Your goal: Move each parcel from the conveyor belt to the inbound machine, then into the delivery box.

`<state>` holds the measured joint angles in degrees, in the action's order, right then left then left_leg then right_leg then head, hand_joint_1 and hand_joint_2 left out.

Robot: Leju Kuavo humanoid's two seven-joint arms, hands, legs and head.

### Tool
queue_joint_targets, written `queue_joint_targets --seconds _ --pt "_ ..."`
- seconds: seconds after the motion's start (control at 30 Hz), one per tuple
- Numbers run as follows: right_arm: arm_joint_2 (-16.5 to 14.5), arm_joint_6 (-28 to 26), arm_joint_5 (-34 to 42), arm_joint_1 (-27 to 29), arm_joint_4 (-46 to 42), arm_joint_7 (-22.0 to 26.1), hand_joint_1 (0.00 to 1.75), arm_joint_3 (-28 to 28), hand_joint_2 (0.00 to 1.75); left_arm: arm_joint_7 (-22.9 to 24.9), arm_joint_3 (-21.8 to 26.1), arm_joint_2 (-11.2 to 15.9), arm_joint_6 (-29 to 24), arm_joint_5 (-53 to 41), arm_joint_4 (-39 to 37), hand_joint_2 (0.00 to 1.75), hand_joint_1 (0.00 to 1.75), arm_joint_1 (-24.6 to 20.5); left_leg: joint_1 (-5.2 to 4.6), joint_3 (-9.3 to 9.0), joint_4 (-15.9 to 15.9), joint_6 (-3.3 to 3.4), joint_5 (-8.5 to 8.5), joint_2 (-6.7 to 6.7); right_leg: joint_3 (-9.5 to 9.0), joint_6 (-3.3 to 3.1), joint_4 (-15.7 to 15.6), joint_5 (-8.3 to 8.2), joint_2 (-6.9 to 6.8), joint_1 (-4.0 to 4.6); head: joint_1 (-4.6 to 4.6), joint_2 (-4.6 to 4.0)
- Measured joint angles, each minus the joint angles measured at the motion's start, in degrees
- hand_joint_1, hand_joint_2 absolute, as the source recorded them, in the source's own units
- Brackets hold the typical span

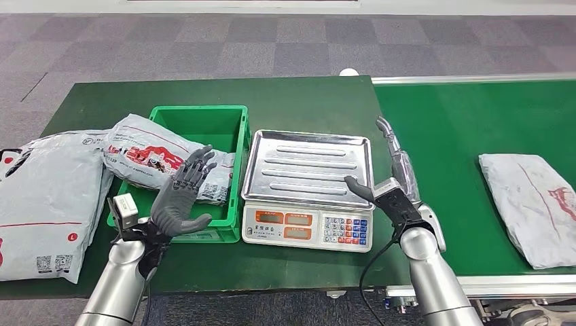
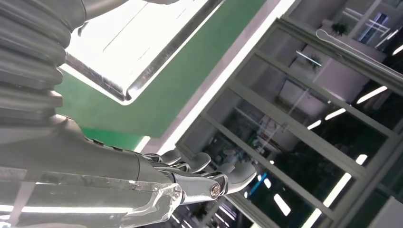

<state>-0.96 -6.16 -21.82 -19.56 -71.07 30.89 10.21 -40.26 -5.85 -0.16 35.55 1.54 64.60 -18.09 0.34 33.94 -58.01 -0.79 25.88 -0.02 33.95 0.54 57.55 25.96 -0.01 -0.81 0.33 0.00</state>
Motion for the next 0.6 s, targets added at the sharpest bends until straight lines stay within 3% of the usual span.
queue_joint_targets --seconds 0.33,0.43,0.6 --pt "0.83 2.92 6.32 -3.40 9.03 0.90 0.00 -1.09 1.75 0.02 3.41 -2.01 2.08 -2.01 -0.27 1.75 0.00 1.75 0.00 -0.01 -0.01 0.02 -0.01 -0.01 0.03 0.00 0.00 -0.01 0.00 0.00 0.00 0.00" --pt "2.32 0.60 6.15 -3.49 11.11 1.36 0.00 -3.15 1.75 0.02 3.40 -2.39 0.99 -2.09 0.86 1.75 0.00 3.19 -0.02 0.04 -0.03 0.05 -0.02 -0.09 0.03 0.01 -0.01 0.00 -0.08 -0.02 0.01 0.00" --pt "5.44 -7.70 2.06 -3.57 12.35 -1.04 0.00 -7.93 1.75 0.02 3.41 -2.52 1.20 -0.89 1.99 1.75 0.00 4.34 -0.09 0.06 -0.04 0.10 0.02 -0.09 0.04 0.03 -0.03 0.01 -0.10 -0.07 0.01 0.00"
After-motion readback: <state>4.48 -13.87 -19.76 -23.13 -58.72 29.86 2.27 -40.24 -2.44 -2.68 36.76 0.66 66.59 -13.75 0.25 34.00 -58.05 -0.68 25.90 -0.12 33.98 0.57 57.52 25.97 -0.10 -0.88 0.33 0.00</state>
